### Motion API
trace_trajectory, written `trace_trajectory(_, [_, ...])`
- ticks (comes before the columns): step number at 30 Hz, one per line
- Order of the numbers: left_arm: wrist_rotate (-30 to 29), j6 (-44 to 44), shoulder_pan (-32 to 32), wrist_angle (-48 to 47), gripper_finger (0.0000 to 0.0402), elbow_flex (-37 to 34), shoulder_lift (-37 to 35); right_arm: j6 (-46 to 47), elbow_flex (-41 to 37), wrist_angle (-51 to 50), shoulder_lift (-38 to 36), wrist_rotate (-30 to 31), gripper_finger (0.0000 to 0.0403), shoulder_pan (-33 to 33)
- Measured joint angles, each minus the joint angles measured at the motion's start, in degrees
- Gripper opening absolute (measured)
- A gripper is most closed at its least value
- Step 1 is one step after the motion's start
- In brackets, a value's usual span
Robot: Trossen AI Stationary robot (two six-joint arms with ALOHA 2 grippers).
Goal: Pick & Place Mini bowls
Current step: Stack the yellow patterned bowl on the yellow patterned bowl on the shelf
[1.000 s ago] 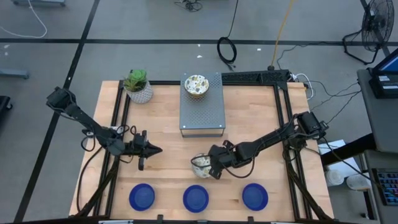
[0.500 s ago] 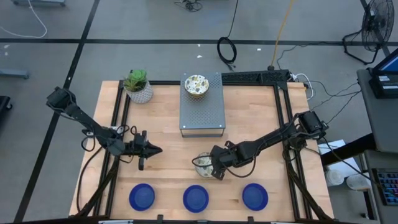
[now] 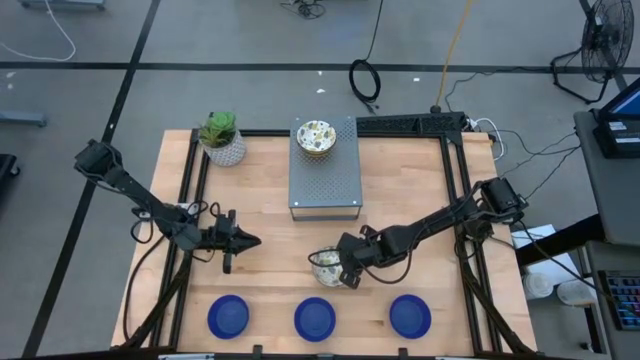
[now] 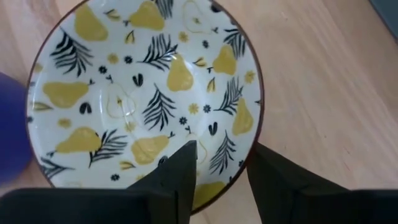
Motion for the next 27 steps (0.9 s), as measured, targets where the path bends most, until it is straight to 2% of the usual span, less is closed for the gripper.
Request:
trace_trajectory(15, [0.02,0.00,0.00,0.02,0.0037,0.00,0.00,-5.71,0.00,0.25,0.02,0.11,0.0036,-0.02])
trace_trajectory(19, [0.01,-0.32,0.00,0.02,0.0037,0.00,-0.01,-8.46,0.04,3.12,-0.07,0.04,0.0013,-0.03])
trace_trajectory(27, [0.02,0.29,0.00,0.02,0.0037,0.00,0.00,-15.00,0.01,9.00,0.03,-0.29,0.0005,0.09])
